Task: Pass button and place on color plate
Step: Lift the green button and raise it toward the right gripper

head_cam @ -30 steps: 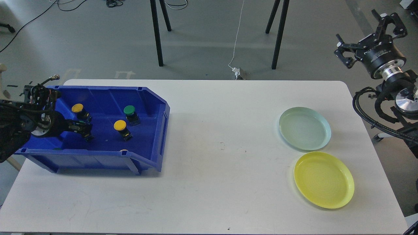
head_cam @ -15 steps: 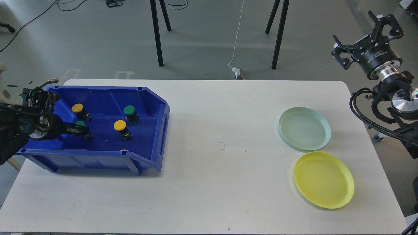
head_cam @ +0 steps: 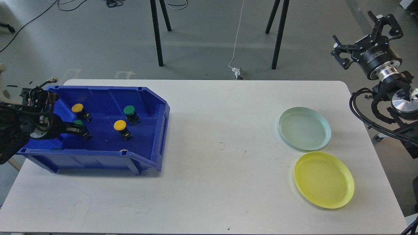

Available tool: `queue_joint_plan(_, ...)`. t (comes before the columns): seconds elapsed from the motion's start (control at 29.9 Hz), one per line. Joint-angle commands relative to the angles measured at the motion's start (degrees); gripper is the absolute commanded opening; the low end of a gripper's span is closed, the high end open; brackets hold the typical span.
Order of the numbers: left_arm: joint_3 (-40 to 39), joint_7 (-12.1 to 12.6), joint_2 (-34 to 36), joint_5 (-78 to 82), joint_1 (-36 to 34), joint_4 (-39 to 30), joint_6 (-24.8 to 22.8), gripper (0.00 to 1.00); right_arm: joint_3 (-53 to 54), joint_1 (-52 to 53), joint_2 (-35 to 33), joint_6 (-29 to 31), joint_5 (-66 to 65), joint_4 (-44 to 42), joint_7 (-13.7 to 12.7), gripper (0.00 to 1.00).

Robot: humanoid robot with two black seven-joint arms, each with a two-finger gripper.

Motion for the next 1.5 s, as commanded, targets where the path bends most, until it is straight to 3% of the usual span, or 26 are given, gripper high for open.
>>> queue_joint_plan(0.0,-0.51,0.00,1.15,0.04,-0.30,-3.01,-0.01,0.35,0.07,0.00,-0.09,0.00,-0.05,0.00,0.00,1.00)
queue_joint_plan(0.33,-0.52,0.00,6.06,-0.57,-0.91,-6.17,-0.27,0.35,0.07,0.09,-0.09,0.00,-0.05,0.00,0.00,1.00)
queue_joint_plan(0.6,-0.52,0.87,14.24,-0.49,-4.68,-17.42,-2.29,0.35,-0.01,0.18,-0.09,0.00,-0.05,0.00,-0.08,1.00)
queue_joint_plan(0.77,-1.04,0.87,21.53,-0.75,-11.71,-28.13,-5.86,0.35,-0.01,0.62,-0.09,0.00,-0.05,0.00,-0.08,1.00)
queue_joint_plan(0.87,-4.37,0.44,26.89,-1.62,-16.20,-34.20,-5.86,0.35,-0.01,0.70,-0.18,0.00,-0.13,0.09,-0.08,1.00)
queue_joint_plan(1.0,-14.37,0.00,29.98,-9.69,-17.26,-38.07,-5.86,0.35,-0.10,0.97,-0.18,0.00,-0.13,0.27,-0.08,0.98)
queue_joint_plan(1.17,-25.99,0.96,29.28,-20.86,-17.09,-39.14,-5.86,0.35,-0.10,2.20,-1.76,0.00,-0.31,0.71,-0.08,0.98)
queue_joint_plan(1.34,-30.75,1.84,19.46,-24.22,-17.17,-39.31,-5.86,0.29,0.07,1.76,-6.59,0.00,-3.29,5.79,0.09,0.98)
queue_joint_plan(1.4,-30.32,3.94,14.97,-24.22,-17.00,-39.31,-5.86,0.29,0.16,1.23,-7.12,0.00,-3.47,9.48,0.18,0.97)
queue_joint_plan(1.47,-30.22,7.54,8.91,-24.13,-16.82,-39.05,-5.86,0.29,0.16,-0.17,-8.43,0.00,-3.56,13.87,0.18,0.97)
